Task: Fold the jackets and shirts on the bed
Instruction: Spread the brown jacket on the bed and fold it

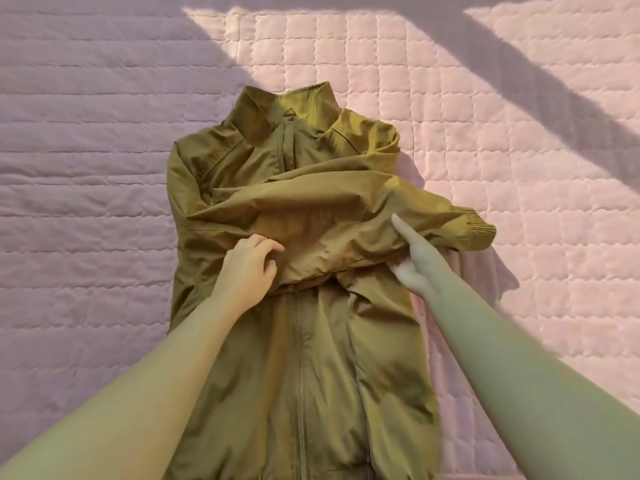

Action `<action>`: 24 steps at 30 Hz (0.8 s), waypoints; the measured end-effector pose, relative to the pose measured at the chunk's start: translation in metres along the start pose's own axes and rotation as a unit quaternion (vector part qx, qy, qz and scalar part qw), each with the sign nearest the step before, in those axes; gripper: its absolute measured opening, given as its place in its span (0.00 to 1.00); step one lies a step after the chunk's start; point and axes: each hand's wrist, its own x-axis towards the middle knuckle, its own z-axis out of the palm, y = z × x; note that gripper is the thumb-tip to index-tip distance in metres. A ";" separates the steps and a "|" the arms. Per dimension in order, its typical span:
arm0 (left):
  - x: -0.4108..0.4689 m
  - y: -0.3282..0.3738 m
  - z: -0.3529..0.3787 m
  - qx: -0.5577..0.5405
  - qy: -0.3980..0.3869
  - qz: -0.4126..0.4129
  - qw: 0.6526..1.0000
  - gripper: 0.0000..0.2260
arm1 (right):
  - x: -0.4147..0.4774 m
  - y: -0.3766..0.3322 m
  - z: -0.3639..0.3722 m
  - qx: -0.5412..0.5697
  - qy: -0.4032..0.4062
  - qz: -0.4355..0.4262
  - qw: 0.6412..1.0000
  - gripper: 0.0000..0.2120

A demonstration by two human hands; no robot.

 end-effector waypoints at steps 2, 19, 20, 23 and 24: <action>0.004 0.001 -0.004 0.006 -0.019 0.011 1.000 0.14 | -0.004 -0.004 0.006 0.025 0.027 -0.042 0.998 0.25; 0.027 -0.046 -0.051 -0.034 0.174 0.006 0.984 0.08 | -0.031 0.044 0.045 -0.415 0.169 -0.478 0.755 0.08; 0.029 -0.050 -0.053 -0.041 0.187 -0.031 0.981 0.10 | -0.028 0.050 0.061 -0.469 0.095 -0.494 0.726 0.06; 0.034 -0.065 -0.056 -0.097 0.206 -0.146 0.963 0.19 | -0.018 0.067 0.113 -0.601 -0.062 -0.495 0.624 0.10; 0.036 -0.071 -0.056 -0.110 0.209 -0.154 0.960 0.20 | -0.014 0.073 0.130 -0.627 -0.091 -0.496 0.594 0.13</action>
